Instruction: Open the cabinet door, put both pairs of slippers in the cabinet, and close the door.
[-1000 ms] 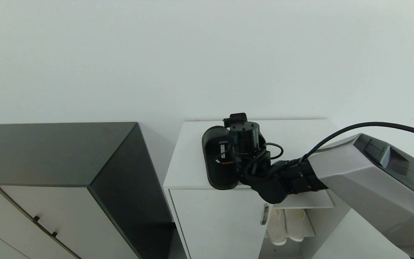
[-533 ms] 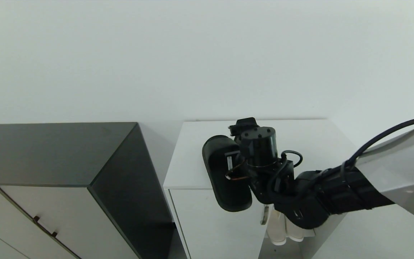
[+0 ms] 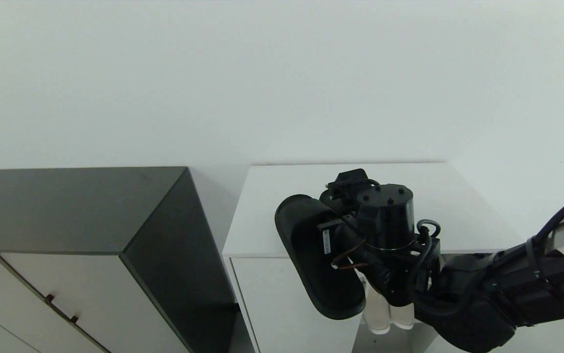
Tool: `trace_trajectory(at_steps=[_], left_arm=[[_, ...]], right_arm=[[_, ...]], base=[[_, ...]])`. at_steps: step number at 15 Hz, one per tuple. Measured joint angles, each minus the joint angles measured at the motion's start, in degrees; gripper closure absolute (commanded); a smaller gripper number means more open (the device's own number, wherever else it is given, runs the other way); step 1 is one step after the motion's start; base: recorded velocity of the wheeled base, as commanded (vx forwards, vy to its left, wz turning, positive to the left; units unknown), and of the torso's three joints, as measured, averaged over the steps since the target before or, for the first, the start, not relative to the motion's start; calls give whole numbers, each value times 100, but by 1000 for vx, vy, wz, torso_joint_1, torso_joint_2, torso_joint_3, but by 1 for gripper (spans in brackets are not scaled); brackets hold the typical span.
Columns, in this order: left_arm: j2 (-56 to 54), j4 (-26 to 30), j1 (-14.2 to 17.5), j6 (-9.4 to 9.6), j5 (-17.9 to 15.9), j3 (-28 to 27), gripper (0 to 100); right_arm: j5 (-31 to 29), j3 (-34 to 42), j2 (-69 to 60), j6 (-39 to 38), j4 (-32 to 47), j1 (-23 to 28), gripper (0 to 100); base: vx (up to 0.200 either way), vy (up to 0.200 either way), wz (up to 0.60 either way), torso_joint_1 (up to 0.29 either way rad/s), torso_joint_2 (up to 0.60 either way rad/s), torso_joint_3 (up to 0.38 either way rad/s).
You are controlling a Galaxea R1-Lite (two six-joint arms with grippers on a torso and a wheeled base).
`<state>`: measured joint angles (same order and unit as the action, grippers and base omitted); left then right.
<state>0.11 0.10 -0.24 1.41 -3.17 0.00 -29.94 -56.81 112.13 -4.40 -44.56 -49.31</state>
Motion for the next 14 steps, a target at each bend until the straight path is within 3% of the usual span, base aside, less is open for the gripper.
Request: trace_trajectory(at_steps=[13, 14], left_arm=[[2, 0, -2, -18, 2, 0, 100], [2, 4, -2, -18, 6, 0, 100]], right_arm=[[-57, 339, -107, 41, -16, 4, 100], [-51, 364, -118, 41, -11, 4, 100]], base=[[-200, 0, 0, 0, 1, 4], [0, 0, 0, 0, 0, 0]])
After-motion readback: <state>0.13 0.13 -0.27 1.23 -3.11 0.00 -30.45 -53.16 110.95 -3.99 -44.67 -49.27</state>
